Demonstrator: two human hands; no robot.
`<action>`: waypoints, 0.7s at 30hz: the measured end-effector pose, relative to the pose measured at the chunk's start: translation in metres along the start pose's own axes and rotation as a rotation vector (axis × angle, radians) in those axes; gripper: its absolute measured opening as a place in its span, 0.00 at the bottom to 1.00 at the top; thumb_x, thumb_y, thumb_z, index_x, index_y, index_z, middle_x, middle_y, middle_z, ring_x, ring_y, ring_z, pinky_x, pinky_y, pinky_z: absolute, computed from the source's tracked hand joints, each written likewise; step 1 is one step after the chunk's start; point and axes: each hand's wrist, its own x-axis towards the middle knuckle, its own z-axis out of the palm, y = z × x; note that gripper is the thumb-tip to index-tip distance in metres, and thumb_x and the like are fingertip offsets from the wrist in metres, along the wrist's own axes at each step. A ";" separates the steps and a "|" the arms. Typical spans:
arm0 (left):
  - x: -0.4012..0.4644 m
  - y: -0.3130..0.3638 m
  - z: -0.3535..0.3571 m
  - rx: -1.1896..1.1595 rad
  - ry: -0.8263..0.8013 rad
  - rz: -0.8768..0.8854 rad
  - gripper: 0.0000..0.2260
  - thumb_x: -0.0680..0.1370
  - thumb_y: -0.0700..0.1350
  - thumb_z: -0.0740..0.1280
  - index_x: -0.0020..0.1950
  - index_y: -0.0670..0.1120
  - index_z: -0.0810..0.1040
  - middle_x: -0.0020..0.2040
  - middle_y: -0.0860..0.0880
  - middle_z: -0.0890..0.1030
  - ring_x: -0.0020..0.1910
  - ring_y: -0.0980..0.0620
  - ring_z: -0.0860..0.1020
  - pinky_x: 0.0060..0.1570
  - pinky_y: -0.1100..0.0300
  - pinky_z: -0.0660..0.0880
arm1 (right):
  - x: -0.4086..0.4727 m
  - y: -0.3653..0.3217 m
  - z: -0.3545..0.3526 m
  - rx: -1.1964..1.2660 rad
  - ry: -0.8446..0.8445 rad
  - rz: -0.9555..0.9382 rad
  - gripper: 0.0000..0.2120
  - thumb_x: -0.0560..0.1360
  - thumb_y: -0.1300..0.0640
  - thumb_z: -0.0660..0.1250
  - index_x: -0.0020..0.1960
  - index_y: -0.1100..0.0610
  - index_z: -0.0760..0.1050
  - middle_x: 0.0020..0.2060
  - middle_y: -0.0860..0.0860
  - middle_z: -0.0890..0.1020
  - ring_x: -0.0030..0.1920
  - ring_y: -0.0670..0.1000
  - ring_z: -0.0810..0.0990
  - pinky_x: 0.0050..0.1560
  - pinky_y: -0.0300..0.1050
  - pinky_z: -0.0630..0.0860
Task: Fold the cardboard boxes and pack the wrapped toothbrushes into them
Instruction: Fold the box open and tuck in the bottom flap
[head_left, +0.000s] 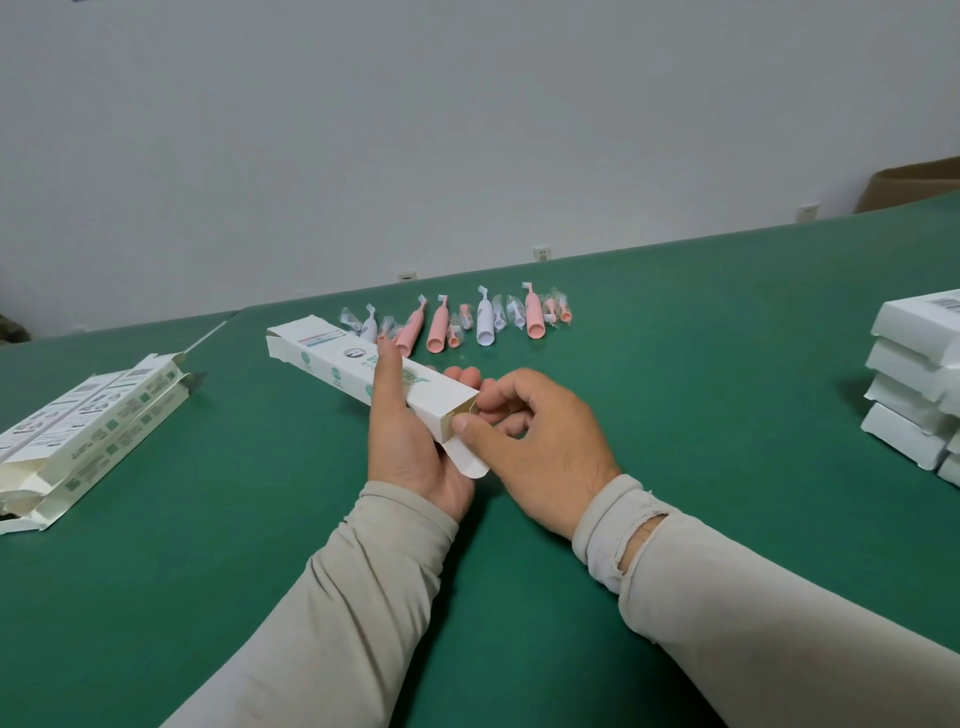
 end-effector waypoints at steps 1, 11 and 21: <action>-0.001 -0.002 0.003 0.012 -0.005 0.003 0.33 0.67 0.66 0.72 0.62 0.44 0.77 0.41 0.44 0.81 0.41 0.46 0.82 0.49 0.43 0.81 | 0.000 0.000 0.000 -0.017 0.009 -0.001 0.08 0.70 0.56 0.77 0.42 0.51 0.77 0.36 0.45 0.81 0.29 0.40 0.73 0.38 0.36 0.75; -0.003 -0.003 0.008 -0.010 -0.054 -0.014 0.43 0.63 0.64 0.73 0.76 0.52 0.69 0.54 0.44 0.71 0.53 0.44 0.75 0.44 0.47 0.81 | 0.002 0.003 0.000 -0.112 0.073 -0.086 0.08 0.69 0.58 0.75 0.38 0.48 0.77 0.35 0.33 0.80 0.32 0.40 0.75 0.36 0.29 0.71; 0.004 0.003 -0.002 -0.034 -0.025 -0.075 0.32 0.74 0.67 0.67 0.63 0.41 0.72 0.45 0.45 0.77 0.52 0.44 0.76 0.57 0.46 0.78 | -0.002 0.000 -0.006 -0.211 -0.102 -0.213 0.04 0.71 0.54 0.72 0.43 0.47 0.78 0.44 0.39 0.81 0.46 0.42 0.80 0.52 0.41 0.78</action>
